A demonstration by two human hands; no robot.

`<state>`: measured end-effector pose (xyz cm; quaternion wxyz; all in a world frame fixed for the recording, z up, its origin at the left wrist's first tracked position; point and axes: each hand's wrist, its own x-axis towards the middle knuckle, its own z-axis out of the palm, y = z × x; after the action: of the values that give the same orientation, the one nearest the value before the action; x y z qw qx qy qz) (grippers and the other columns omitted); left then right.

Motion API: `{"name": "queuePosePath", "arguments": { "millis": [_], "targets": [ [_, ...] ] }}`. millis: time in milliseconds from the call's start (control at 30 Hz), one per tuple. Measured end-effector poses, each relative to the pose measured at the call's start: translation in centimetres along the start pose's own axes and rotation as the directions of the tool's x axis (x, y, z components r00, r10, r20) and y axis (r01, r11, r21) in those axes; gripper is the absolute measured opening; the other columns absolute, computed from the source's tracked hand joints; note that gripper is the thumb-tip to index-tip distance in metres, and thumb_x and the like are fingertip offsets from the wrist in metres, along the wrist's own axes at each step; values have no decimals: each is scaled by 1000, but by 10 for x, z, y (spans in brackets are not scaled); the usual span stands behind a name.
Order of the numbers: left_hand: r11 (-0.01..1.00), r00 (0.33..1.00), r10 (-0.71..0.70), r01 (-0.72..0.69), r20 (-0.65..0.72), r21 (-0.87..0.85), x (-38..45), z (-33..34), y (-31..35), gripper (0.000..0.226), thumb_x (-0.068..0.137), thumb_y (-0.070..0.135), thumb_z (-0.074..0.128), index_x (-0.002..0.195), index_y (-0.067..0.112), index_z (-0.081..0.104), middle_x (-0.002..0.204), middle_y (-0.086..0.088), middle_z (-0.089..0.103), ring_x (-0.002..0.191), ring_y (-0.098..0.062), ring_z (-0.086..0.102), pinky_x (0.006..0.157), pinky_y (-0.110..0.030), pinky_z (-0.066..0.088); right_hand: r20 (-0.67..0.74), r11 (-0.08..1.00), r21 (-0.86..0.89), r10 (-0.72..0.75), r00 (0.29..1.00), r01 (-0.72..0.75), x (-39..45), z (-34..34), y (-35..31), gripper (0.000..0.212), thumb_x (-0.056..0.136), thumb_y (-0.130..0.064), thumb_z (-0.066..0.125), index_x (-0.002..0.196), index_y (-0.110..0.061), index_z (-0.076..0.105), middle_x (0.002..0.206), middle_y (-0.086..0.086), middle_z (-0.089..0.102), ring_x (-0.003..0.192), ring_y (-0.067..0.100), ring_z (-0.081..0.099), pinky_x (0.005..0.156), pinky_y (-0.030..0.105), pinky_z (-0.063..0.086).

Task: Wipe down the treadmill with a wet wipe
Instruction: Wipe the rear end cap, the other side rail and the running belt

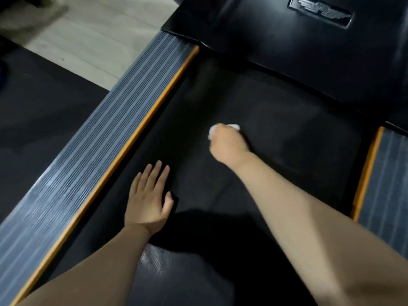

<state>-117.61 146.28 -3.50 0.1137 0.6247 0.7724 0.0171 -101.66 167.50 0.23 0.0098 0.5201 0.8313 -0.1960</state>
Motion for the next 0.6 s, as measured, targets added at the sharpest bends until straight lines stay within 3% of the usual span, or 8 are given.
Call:
{"name": "queuePosePath", "arguments": {
  "millis": [100, 167, 267, 367, 433, 500, 533, 600],
  "targets": [
    [1000, 1000, 3, -3, 11, 8, 1, 0, 1, 67, 92, 40, 34, 155, 19, 29, 163, -5, 22, 152, -23, 14, 123, -42, 7, 168, 990, -122, -49, 985, 70, 47, 12, -64, 23, 93, -24, 52, 112, -13, 59, 106, 5, 67, 99, 26, 64, 77, 27, 39],
    [1000, 1000, -4, 4, 15, -1, 2, -1, 0, 67, 92, 40, 35, 155, 20, 29, 163, -4, 21, 152, -22, 13, 123, -41, 6, 151, 982, -144, -97, 984, 119, 65, 11, -86, 29, 96, -26, 49, 120, -11, 55, 112, 6, 63, 102, 24, 61, 84, 28, 40],
    [1000, 1000, -10, 11, 26, -11, 2, -1, 1, 68, 91, 40, 37, 156, 20, 28, 163, -3, 21, 152, -21, 12, 123, -41, 5, 100, 966, -75, -238, 966, 246, 72, 12, -88, 26, 94, -11, 49, 119, -12, 55, 119, 9, 53, 107, 26, 57, 89, 30, 48],
    [1000, 1000, -2, 2, 31, -13, 3, -1, 1, 69, 90, 40, 39, 156, 21, 28, 164, -2, 20, 152, -21, 11, 123, -40, 4, 145, 972, 26, -234, 962, 232, 46, 5, -58, 23, 89, -8, 49, 111, -12, 58, 103, 4, 46, 103, 29, 57, 85, 35, 48],
    [1000, 999, -5, 5, 39, -6, 2, -2, 1, 69, 90, 40, 39, 156, 22, 27, 164, -1, 18, 152, -19, 10, 124, -38, 2, 108, 984, 19, -178, 978, 177, 13, -1, -21, 24, 81, -4, 47, 98, -15, 59, 103, 6, 49, 99, 28, 58, 81, 32, 49],
    [1000, 999, -19, 20, 48, -6, 2, -3, 1, 69, 91, 40, 37, 156, 23, 26, 164, 0, 17, 153, -18, 8, 124, -37, 0, 105, 992, -114, -38, 994, 50, -37, -6, 35, 19, 79, -6, 44, 88, -18, 54, 96, 4, 52, 88, 24, 57, 71, 27, 47],
    [1000, 998, -24, 25, 49, -11, 1, -3, 2, 68, 91, 40, 37, 156, 23, 26, 164, 1, 17, 153, -18, 8, 124, -37, 0, 105, 982, -179, 85, 991, -65, -67, -11, 65, 18, 83, -14, 39, 90, -18, 55, 92, 2, 53, 78, 19, 55, 64, 23, 45],
    [999, 999, -22, 23, 48, -24, 0, -4, 2, 68, 91, 40, 36, 156, 23, 27, 164, 1, 18, 153, -18, 8, 124, -38, 1, 147, 922, -56, 386, 911, -382, -127, -34, 99, 47, 88, -27, 14, 90, -22, 61, 83, -6, 57, 63, 8, 44, 53, 16, 36]
  ]
}}
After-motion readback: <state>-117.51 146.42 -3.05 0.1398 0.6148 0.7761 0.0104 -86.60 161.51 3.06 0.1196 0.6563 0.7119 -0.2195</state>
